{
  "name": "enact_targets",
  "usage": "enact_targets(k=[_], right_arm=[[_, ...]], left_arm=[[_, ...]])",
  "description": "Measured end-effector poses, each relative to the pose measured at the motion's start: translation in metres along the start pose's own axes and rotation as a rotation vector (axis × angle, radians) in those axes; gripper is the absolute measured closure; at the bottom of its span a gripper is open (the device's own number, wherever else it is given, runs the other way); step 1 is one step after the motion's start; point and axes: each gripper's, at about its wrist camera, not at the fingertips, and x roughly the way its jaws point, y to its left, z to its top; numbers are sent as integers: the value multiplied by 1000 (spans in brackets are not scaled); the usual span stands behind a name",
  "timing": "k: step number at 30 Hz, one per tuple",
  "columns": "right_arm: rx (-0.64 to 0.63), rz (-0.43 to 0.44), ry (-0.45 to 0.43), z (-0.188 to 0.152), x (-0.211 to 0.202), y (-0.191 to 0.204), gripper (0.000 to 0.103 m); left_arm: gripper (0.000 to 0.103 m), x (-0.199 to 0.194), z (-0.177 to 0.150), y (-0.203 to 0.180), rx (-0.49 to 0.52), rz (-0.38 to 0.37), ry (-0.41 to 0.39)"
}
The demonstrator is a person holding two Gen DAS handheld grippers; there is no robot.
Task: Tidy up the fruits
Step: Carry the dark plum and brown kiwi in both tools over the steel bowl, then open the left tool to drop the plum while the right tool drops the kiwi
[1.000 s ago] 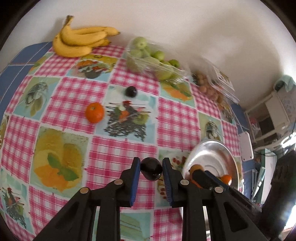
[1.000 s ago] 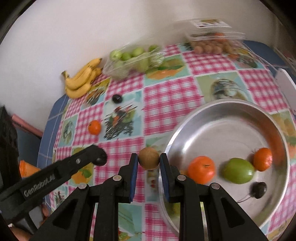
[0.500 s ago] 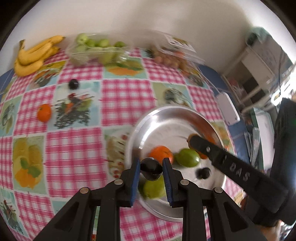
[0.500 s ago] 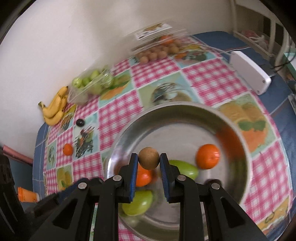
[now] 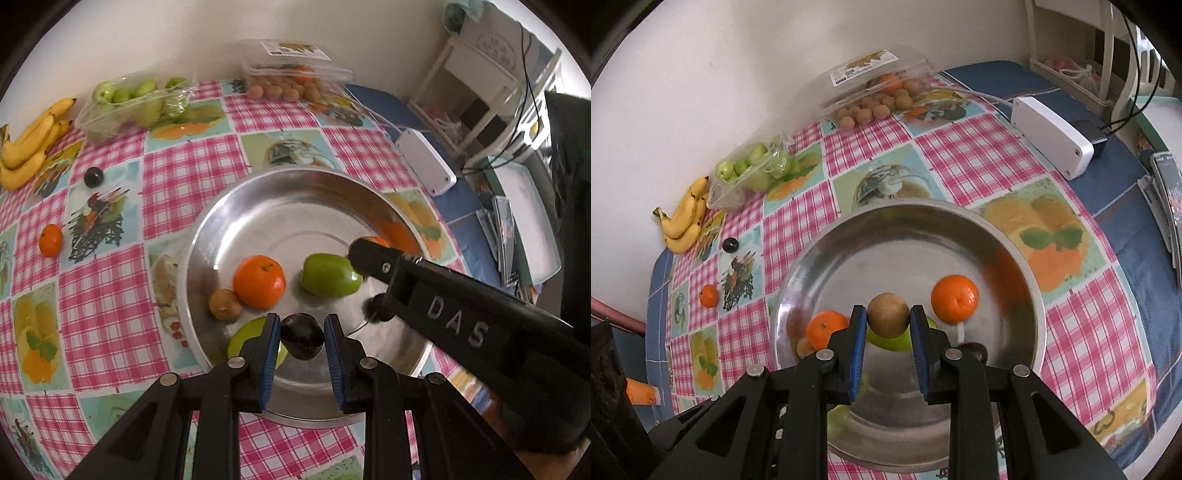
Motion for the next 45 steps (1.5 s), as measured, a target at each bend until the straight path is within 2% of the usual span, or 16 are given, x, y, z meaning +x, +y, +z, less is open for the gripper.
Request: enact_targets(k=[12, 23, 31, 45], right_arm=[[16, -61, 76, -20, 7, -9, 77], [1, -76, 148, -25, 25, -6, 77], [-3, -85, 149, -22, 27, -3, 76], [-25, -83, 92, -18, 12, 2, 77]], left_arm=[[77, 10, -6, -8, 34, 14, 39], [76, 22, -7, -7, 25, 27, 81], [75, 23, -6, -7, 18, 18, 90], [73, 13, -2, 1, -18, 14, 71]])
